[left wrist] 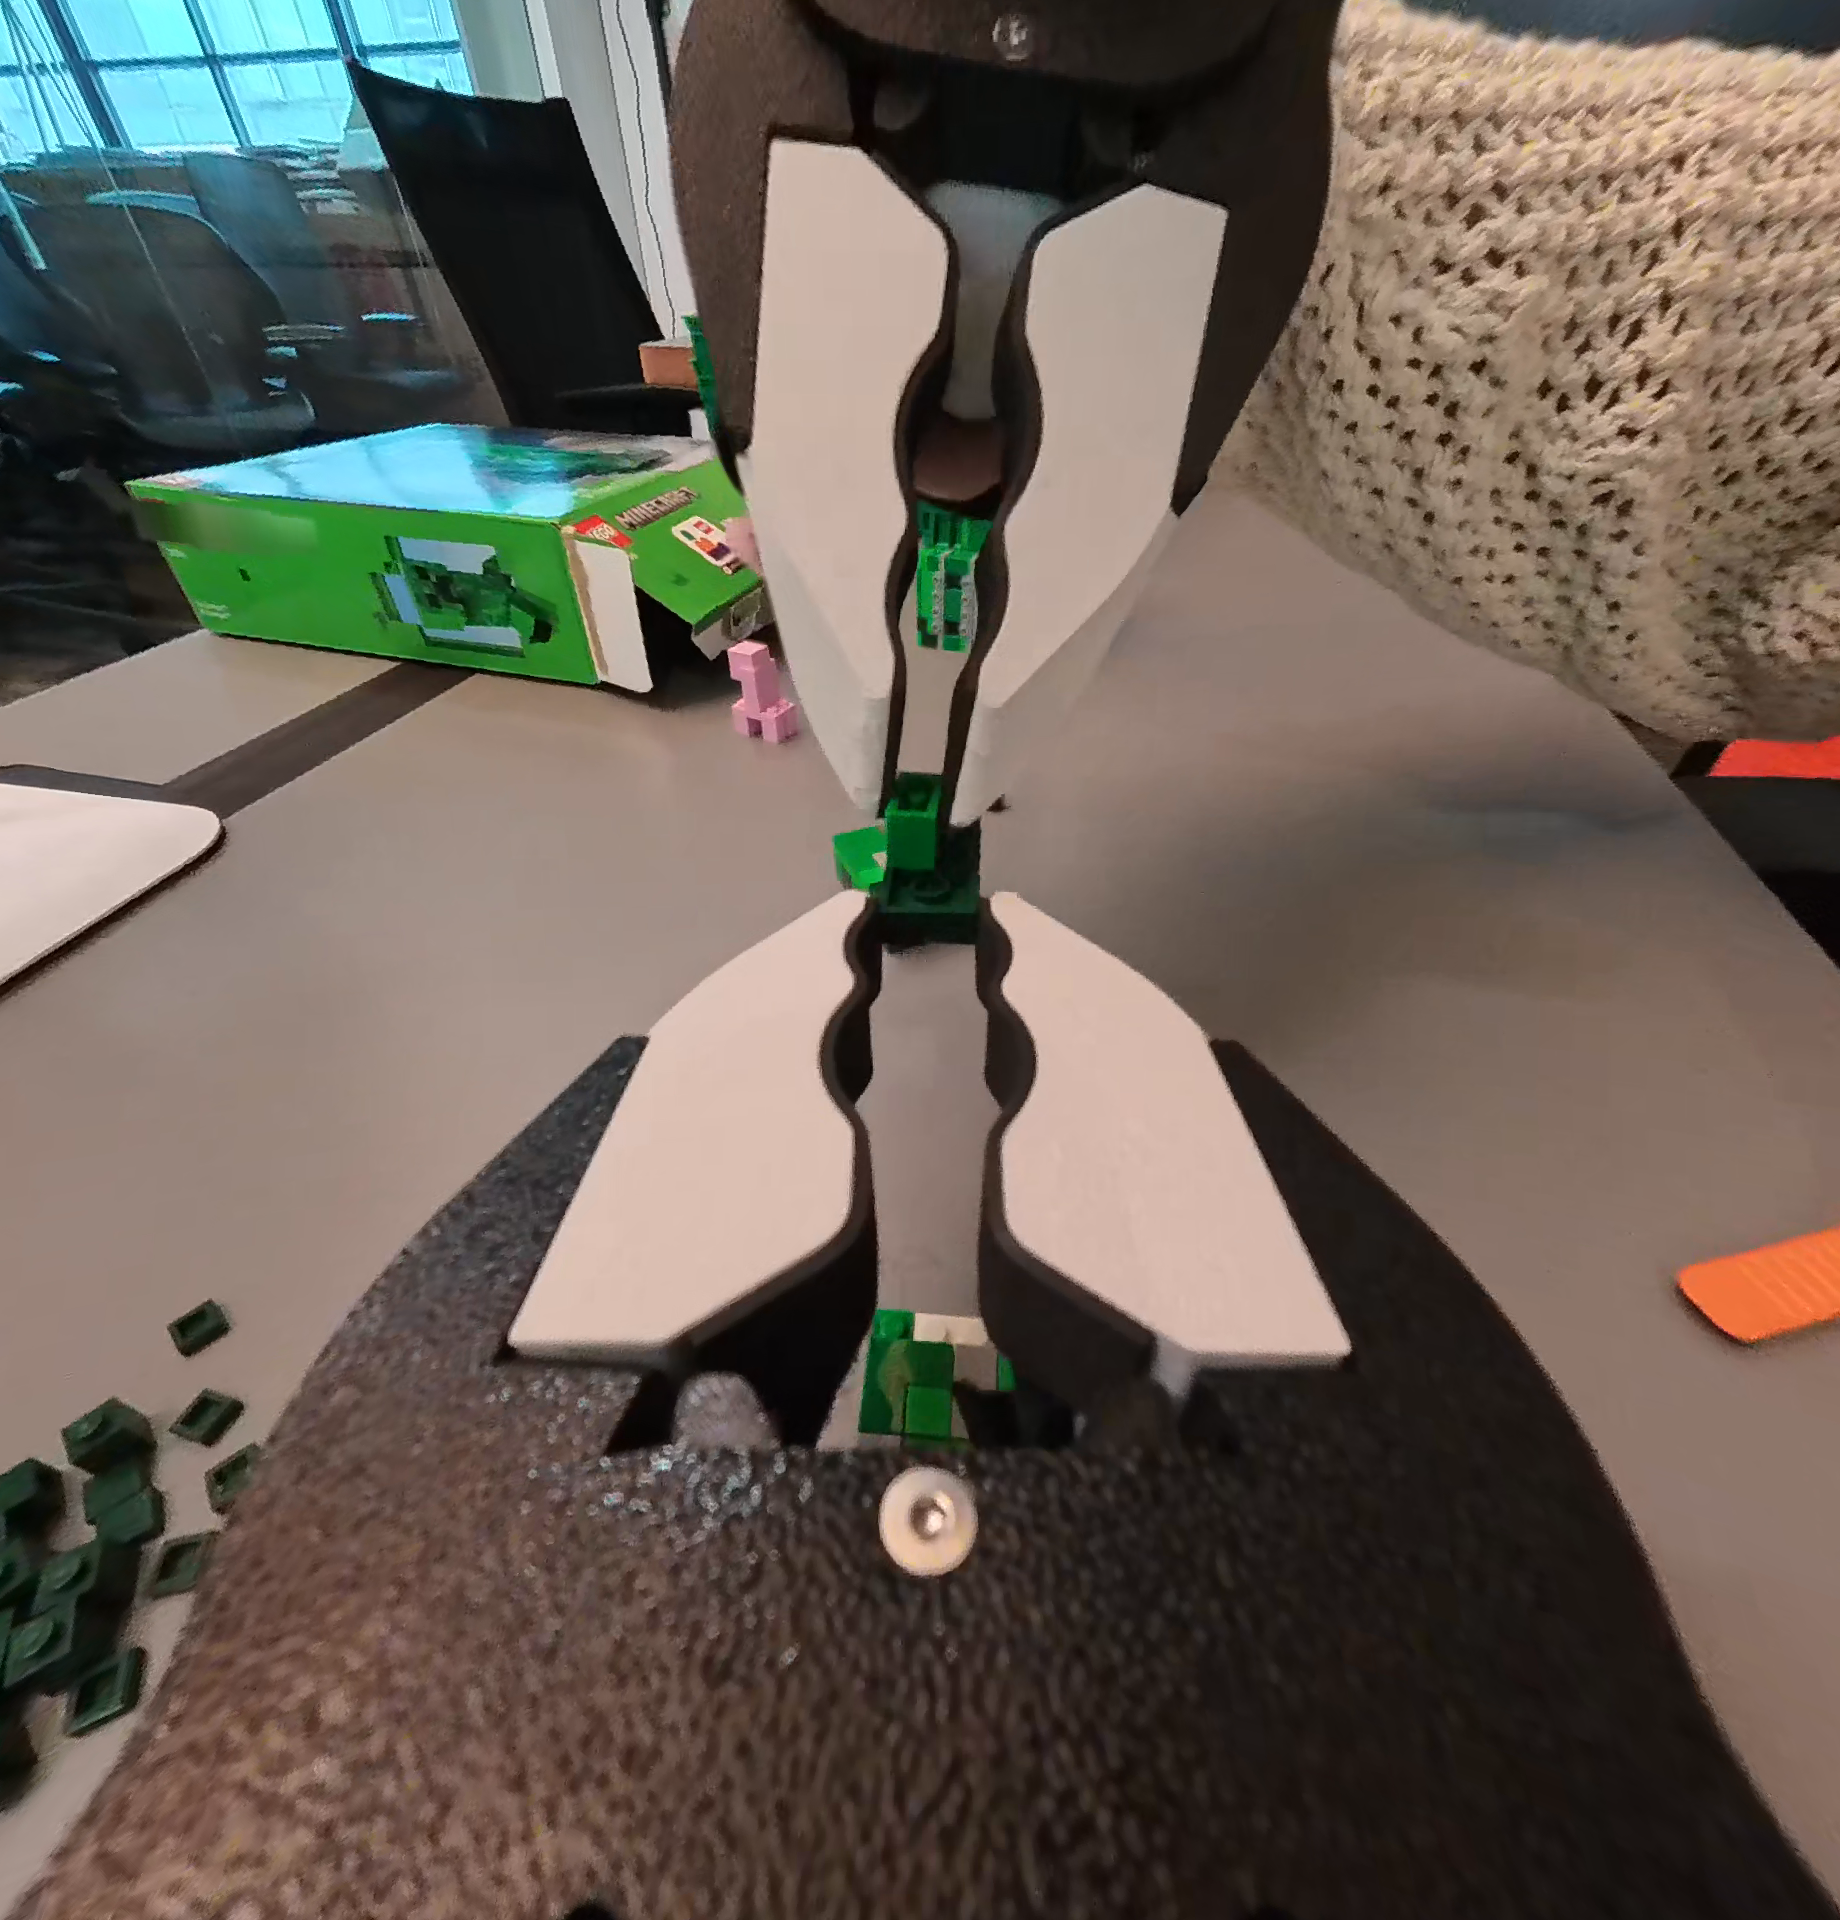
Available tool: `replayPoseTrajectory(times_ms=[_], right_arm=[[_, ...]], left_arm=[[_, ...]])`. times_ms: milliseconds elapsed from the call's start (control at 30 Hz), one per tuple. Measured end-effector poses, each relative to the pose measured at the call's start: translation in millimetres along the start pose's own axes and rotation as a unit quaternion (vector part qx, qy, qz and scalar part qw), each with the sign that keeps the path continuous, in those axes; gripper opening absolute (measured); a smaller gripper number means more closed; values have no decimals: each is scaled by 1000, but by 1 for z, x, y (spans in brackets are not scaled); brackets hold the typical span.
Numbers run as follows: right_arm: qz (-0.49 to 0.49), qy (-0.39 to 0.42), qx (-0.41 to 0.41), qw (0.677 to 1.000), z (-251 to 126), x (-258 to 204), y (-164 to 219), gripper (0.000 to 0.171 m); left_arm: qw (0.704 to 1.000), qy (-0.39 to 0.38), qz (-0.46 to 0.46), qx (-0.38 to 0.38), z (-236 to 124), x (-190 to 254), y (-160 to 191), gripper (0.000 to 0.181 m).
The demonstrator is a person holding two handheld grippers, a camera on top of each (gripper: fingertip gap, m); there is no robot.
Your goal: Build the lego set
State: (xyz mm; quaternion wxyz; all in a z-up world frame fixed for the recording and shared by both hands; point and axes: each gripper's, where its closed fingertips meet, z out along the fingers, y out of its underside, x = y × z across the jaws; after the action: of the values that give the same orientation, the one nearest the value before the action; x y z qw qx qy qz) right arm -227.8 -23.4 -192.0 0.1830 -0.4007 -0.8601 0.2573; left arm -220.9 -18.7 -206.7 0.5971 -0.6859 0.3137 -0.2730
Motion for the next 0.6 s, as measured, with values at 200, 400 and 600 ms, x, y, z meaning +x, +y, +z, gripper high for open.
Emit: replayPoseTrajectory(times_ms=[200, 400, 600], right_arm=[[-6, 8, -34, 999, 0, 1, 1, 8], [-10, 8, -44, 999, 1, 1, -1, 8], [-8, 3, -45, 999, 1, 0, 0, 8]], left_arm=[[1000, 2, 5, -2, 0, 1, 0, 18], [1000, 1, 2, 2, 0, 0, 0, 18], [1000, 1, 7, -1, 0, 1, 0, 18]])
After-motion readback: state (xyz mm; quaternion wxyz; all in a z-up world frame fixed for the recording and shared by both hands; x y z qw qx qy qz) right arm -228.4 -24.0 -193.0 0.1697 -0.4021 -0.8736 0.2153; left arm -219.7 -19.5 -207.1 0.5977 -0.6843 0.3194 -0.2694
